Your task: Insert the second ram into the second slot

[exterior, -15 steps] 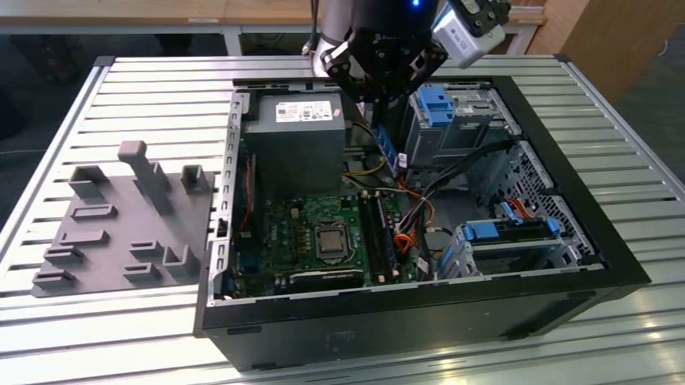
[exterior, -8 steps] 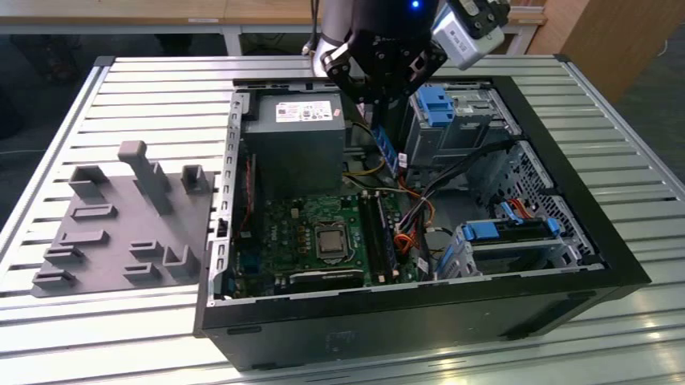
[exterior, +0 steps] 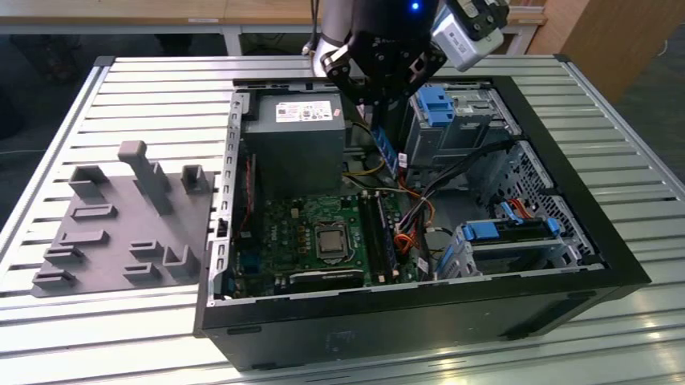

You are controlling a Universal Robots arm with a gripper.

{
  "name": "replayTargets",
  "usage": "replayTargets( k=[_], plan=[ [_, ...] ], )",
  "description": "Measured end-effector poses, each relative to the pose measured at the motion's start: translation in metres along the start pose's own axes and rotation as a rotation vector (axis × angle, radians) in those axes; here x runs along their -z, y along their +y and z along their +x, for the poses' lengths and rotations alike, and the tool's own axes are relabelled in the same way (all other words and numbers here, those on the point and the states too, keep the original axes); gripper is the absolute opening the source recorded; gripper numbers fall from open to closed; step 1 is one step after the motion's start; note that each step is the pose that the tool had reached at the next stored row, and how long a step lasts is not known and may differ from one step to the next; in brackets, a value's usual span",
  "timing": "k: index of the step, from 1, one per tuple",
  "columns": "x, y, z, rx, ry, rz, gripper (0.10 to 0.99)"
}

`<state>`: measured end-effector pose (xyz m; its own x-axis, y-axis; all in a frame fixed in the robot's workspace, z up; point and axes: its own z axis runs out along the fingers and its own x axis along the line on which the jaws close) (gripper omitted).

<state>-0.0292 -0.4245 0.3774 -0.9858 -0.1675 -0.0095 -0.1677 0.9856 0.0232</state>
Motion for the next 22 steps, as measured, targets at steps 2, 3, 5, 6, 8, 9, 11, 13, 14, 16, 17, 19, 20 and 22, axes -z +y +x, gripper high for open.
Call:
replayTargets(
  k=[2, 3, 5, 6, 8, 9, 11, 13, 14, 16, 17, 19, 20, 22],
  plan=[
    [-0.001, -0.0001, 0.0, 0.0, 0.0004, 0.0, 0.133],
    [-0.0015, -0.0001, 0.0001, 0.0, 0.0007, 0.0, 0.133],
    [-0.0024, -0.0004, 0.0001, -0.003, 0.0009, 0.0, 0.133],
    [-0.0027, -0.0008, 0.0002, -0.007, 0.0009, 0.0, 0.133],
    [-0.003, -0.0009, 0.0002, -0.016, 0.0008, 0.0, 0.133],
    [-0.0032, -0.001, 0.0002, -0.02, 0.0006, 0.0, 0.133],
    [-0.0058, -0.0019, 0.0004, -0.097, -0.0012, 0.001, 0.133],
    [-0.006, -0.002, 0.0003, -0.106, -0.0014, 0.001, 0.133],
    [-0.0061, -0.002, 0.0003, -0.11, -0.0015, 0.001, 0.133],
    [-0.0061, -0.002, 0.0004, -0.112, -0.0015, 0.001, 0.133],
    [-0.0061, -0.002, 0.0004, -0.112, -0.0016, 0.001, 0.133],
    [-0.0062, -0.002, 0.0004, -0.112, -0.0016, 0.001, 0.133],
    [-0.0063, -0.002, 0.0004, -0.112, -0.0016, 0.001, 0.133],
    [-0.007, -0.002, 0.0004, -0.112, -0.0018, 0.001, 0.133]
  ],
)
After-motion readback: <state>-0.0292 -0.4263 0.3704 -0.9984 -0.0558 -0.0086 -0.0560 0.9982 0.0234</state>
